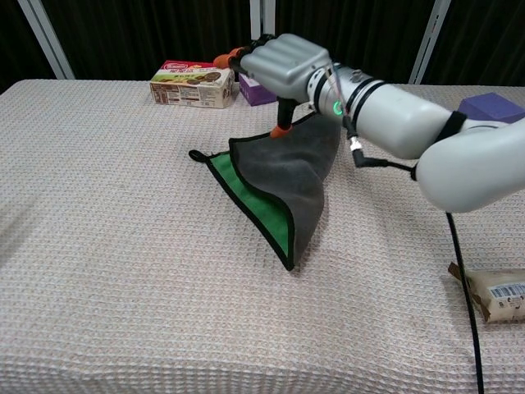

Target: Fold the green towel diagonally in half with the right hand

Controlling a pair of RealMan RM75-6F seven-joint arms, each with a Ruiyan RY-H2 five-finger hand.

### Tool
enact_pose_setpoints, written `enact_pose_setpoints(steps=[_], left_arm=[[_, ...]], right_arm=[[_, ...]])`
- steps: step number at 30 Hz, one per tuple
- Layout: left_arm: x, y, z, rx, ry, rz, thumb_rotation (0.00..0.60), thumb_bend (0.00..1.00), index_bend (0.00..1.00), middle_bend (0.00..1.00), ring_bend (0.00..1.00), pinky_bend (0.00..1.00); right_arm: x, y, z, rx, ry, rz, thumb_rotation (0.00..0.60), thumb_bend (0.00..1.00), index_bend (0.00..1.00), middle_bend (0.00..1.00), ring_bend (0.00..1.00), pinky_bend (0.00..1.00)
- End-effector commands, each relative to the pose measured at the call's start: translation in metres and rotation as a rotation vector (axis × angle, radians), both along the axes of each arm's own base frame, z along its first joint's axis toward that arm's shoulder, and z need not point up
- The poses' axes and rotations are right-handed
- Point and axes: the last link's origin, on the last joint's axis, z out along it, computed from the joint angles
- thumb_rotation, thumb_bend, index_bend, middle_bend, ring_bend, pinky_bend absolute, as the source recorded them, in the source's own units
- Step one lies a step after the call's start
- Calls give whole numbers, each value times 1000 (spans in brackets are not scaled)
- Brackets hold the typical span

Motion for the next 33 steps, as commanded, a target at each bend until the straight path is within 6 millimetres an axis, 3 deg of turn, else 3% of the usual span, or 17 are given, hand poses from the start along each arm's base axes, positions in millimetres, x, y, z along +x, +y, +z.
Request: enact_pose_setpoints(steps=[1, 6, 11, 18, 27, 33], left_arm=[[0, -1, 0, -1, 1, 3, 600, 54, 216, 66, 84, 92], [0, -1, 0, 1, 0, 5, 600, 55, 216, 66, 84, 92], [1, -1, 1, 2, 3, 10, 600, 55, 215, 65, 84, 92], [-2, -3, 5, 11, 6, 34, 600, 55, 216, 66, 84, 92], [-6, -5, 6, 16, 4, 56, 600, 54, 215, 66, 84, 92], [-9, -5, 7, 17, 2, 65, 600, 56, 215, 66, 84, 92]], right_arm=[[-33, -15, 40, -39, 44, -79, 600, 86, 12, 118, 0, 0], [-58, -30, 52, -37, 209, -142, 600, 132, 94, 121, 0, 0], [-68, -38, 38, -18, 321, -185, 600, 175, 139, 121, 0, 0], [-69, -49, 20, -19, 398, -203, 600, 261, 247, 136, 0, 0], [-66, -56, 11, -31, 384, -194, 600, 294, 414, 193, 0, 0], [-62, -57, 3, -38, 376, -187, 600, 304, 467, 207, 0, 0]])
